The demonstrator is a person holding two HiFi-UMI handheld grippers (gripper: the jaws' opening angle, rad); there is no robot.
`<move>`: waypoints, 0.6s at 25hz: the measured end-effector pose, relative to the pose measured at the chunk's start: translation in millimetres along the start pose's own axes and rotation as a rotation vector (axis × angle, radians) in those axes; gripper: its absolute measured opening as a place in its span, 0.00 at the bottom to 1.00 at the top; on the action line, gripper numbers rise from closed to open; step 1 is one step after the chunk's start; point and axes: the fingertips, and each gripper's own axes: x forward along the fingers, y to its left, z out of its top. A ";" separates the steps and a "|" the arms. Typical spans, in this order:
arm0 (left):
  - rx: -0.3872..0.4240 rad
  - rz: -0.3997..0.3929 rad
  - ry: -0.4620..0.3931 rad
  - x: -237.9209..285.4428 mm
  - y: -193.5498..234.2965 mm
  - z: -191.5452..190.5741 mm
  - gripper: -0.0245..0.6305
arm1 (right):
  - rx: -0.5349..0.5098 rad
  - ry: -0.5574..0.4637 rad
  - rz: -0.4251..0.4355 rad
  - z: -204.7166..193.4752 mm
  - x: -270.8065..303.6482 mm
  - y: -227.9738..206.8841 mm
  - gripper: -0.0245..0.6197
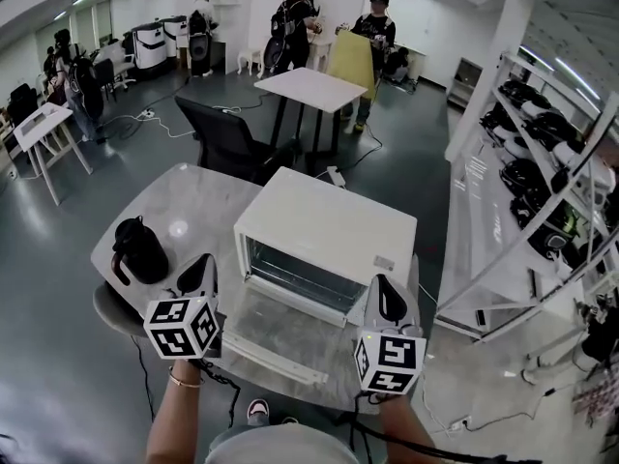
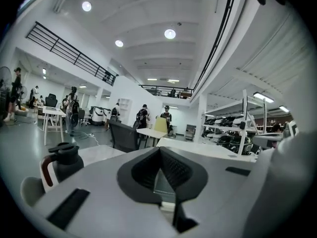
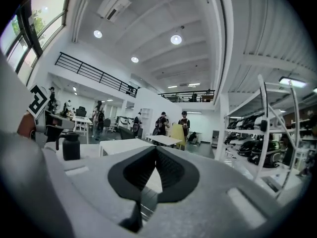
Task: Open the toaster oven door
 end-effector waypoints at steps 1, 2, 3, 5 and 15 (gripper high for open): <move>0.003 -0.009 -0.016 2.8 -2.2 7.7 0.04 | 0.005 -0.012 -0.020 7.1 0.3 -9.6 0.05; 0.008 -0.019 -0.031 5.2 -4.4 14.9 0.04 | 0.013 -0.021 -0.039 13.1 0.3 -18.8 0.05; 0.013 -0.028 -0.044 7.4 -6.3 21.2 0.04 | 0.020 -0.027 -0.058 17.6 0.1 -27.0 0.05; 0.024 -0.045 -0.065 11.2 -9.0 30.8 0.04 | 0.033 -0.032 -0.092 22.1 -0.3 -40.4 0.05; 0.070 -0.112 -0.068 28.2 -27.3 40.3 0.04 | 0.154 -0.017 -0.175 11.5 -5.7 -71.3 0.05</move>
